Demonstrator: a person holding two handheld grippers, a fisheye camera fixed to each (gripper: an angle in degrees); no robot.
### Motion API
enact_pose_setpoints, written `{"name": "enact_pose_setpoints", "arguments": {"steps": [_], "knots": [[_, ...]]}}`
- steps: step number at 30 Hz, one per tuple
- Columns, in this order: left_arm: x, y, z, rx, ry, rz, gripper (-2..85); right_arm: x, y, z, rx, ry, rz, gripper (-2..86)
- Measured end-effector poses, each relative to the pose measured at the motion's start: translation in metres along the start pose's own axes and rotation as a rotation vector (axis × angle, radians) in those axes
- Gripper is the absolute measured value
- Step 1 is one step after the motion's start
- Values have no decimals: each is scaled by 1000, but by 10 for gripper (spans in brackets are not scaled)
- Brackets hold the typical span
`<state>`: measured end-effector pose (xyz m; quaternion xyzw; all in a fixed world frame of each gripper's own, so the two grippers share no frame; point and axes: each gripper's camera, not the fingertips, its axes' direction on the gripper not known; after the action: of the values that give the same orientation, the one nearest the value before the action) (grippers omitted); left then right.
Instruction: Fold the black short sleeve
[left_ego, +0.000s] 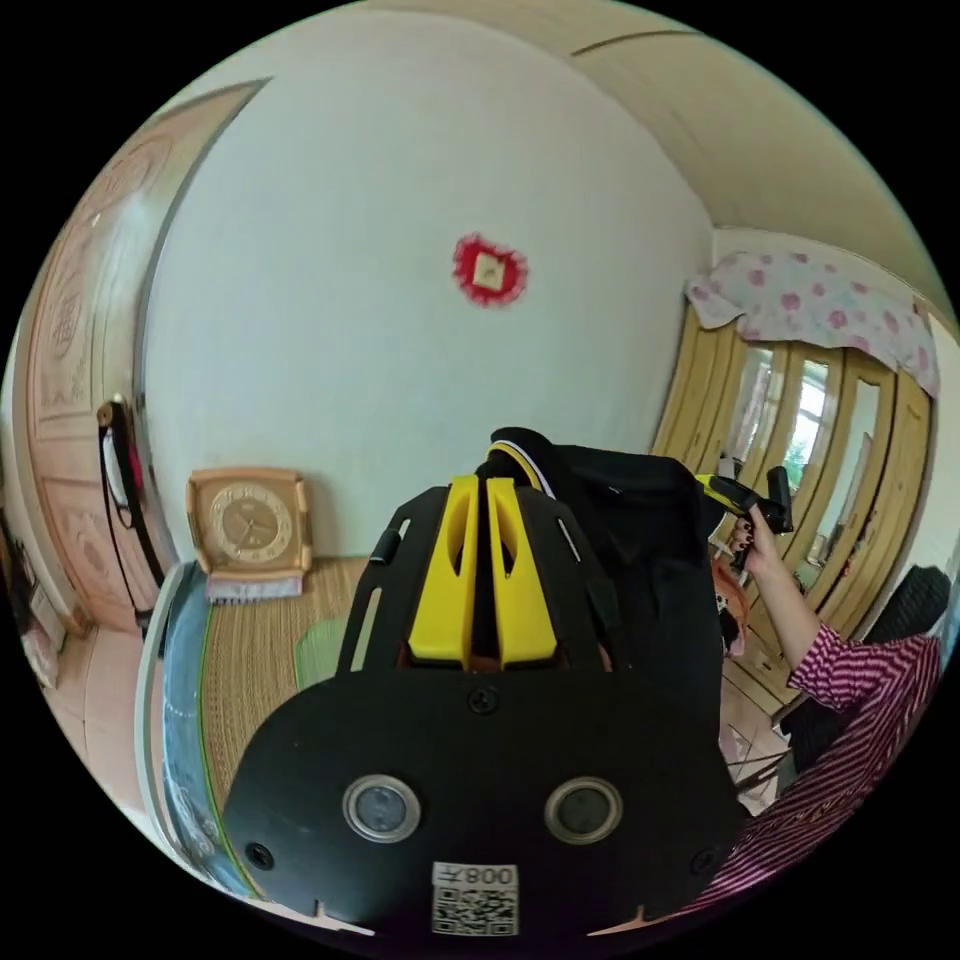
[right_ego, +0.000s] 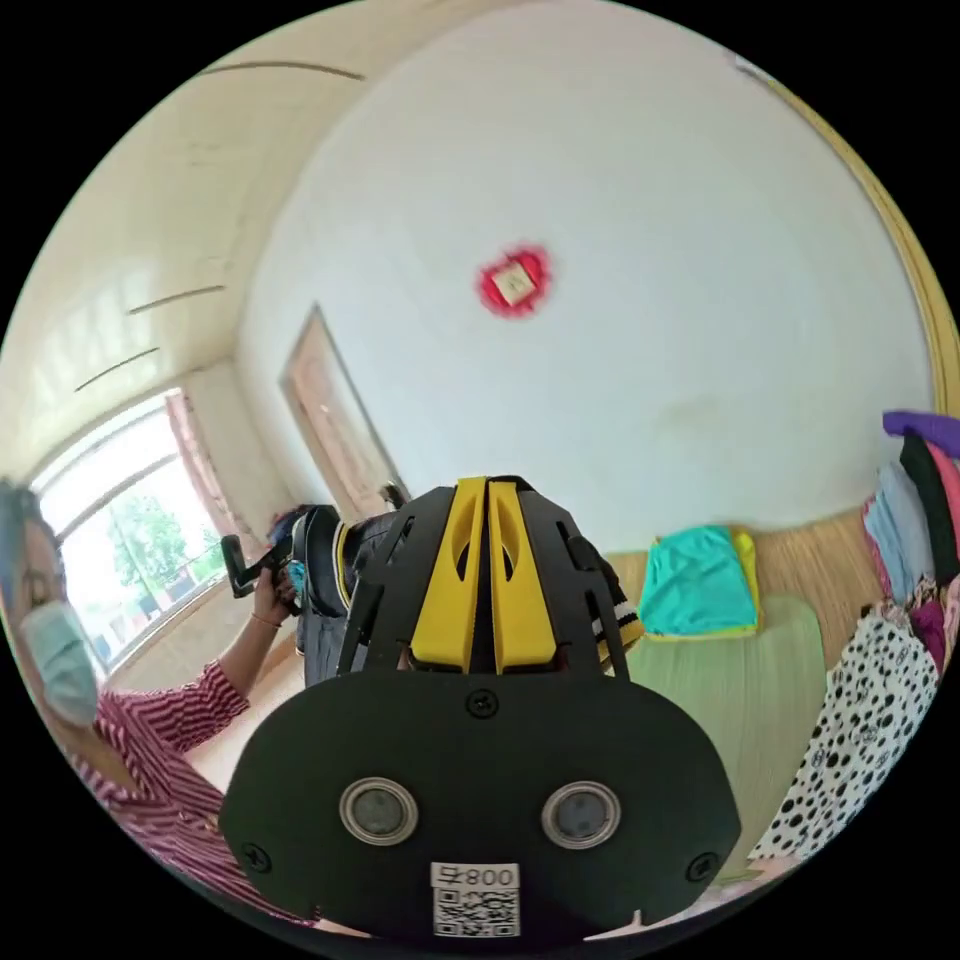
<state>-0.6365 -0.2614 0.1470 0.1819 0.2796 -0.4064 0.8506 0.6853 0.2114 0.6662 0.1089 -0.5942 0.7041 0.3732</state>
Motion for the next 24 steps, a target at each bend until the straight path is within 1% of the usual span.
{"name": "enact_pose_setpoints", "arguments": {"steps": [1,2,3,4,6,7,8,9,11,13,16,17,22,24], "knots": [[-34,5,44,-98,-68,-56,19,33,-12,46,-86,2,64,1],[-68,18,81,-178,-128,-116,22,49,-15,67,-127,23,88,1],[-84,27,97,-216,-136,-138,23,81,-14,106,-210,106,156,1],[-115,50,125,-285,-120,-198,26,112,-5,137,-283,173,223,1],[-157,95,156,-343,-22,-281,29,155,21,167,-350,210,303,1],[-181,128,172,-400,44,-328,31,179,43,178,-373,190,348,1],[-203,163,184,-460,69,-371,34,188,55,183,-388,173,361,1],[-212,181,189,-498,75,-385,35,204,80,192,-442,154,377,1],[-247,244,193,-634,51,-442,42,215,121,199,-515,170,384,2],[-270,280,183,-662,82,-509,49,221,173,200,-626,157,402,5],[-303,320,155,-633,153,-638,68,216,220,183,-708,169,419,14],[-311,330,145,-619,187,-665,75,214,226,178,-717,174,424,16],[-334,354,115,-601,225,-717,95,192,263,138,-778,214,448,33],[-342,361,107,-598,232,-744,98,186,272,129,-789,197,470,33]]}}
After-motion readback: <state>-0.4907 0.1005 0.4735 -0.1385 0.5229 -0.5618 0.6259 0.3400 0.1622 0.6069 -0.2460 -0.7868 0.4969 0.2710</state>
